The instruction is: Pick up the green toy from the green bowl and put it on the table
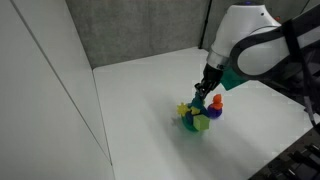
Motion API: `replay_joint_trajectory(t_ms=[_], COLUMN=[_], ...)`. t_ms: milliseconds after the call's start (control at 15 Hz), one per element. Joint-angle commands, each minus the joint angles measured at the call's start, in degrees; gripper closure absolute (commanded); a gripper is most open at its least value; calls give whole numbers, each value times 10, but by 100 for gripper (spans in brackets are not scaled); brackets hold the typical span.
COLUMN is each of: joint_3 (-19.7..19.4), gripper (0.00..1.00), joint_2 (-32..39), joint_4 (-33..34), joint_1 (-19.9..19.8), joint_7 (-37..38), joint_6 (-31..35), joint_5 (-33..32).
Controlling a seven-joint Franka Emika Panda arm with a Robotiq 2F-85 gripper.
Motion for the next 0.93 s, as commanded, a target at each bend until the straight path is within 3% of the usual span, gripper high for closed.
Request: replay_joint_trajectory(t_ms=[0, 867], joint_3=[-6, -86], gripper=[94, 94], joint_2=[-30, -54], joint_4=[10, 63], joint_1=[-7, -51], joint_7=[5, 82], joint_6=[-24, -56], joint_5=[-9, -134])
